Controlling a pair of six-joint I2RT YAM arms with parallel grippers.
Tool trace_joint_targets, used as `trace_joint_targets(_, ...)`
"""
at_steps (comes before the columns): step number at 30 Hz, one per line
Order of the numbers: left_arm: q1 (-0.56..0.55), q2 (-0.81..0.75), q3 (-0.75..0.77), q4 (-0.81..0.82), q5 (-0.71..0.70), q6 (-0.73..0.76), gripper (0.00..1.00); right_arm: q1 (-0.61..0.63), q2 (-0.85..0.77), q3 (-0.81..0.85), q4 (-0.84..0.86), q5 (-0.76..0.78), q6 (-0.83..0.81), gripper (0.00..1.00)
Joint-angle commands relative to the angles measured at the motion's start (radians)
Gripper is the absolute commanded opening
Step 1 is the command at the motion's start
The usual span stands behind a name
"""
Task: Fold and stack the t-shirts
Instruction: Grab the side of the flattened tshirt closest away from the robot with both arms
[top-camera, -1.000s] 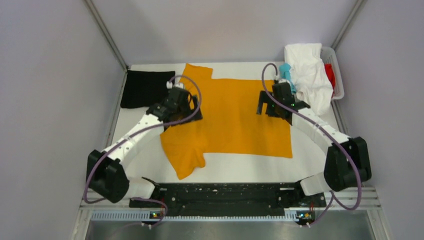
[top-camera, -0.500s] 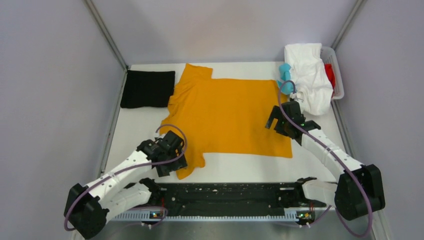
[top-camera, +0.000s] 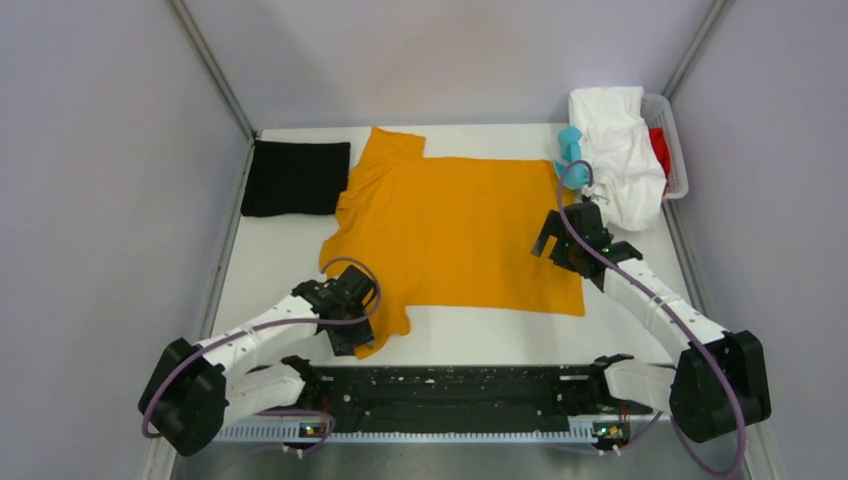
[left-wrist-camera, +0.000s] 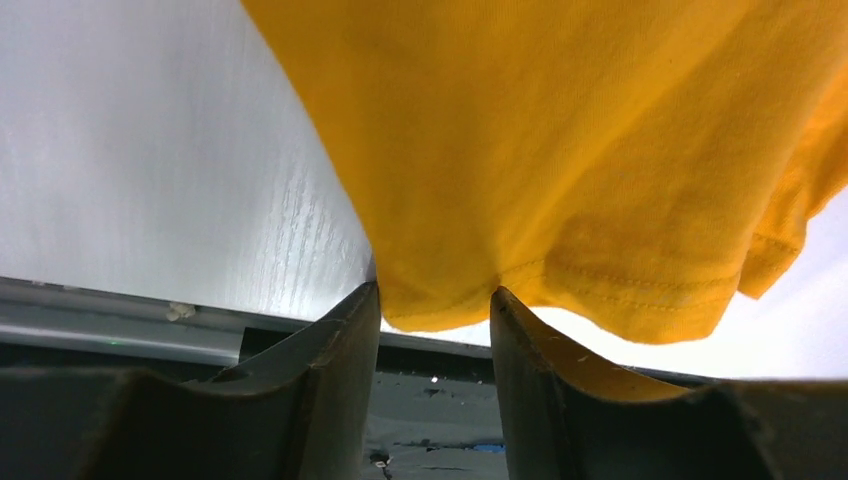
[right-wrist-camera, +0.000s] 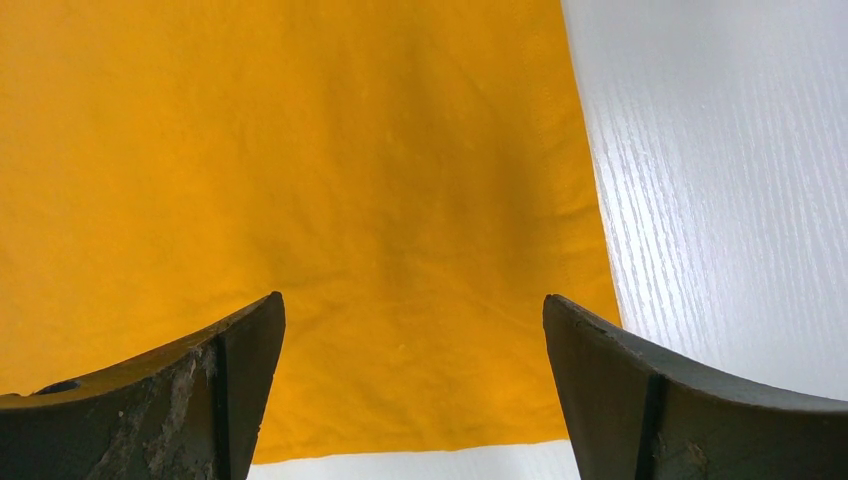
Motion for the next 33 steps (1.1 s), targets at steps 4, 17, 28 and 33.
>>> trace_joint_targets(4,-0.004,0.078,-0.017,0.112,-0.009,0.006,0.38,-0.007,-0.069,-0.022,0.005,0.045,0.011,0.99)
trace_joint_targets(17,-0.006,0.032,0.002,0.039,0.011,0.006,0.0,-0.073,-0.269,-0.18,-0.238,0.117,0.256,0.98)
trace_joint_targets(28,-0.014,-0.033,-0.035,-0.019,0.089,-0.038,0.0,-0.074,-0.379,-0.35,-0.217,0.064,0.364,0.71)
trace_joint_targets(33,-0.015,-0.031,-0.024,-0.028,0.084,-0.038,0.0,-0.076,-0.378,-0.383,-0.142,0.067,0.381,0.54)
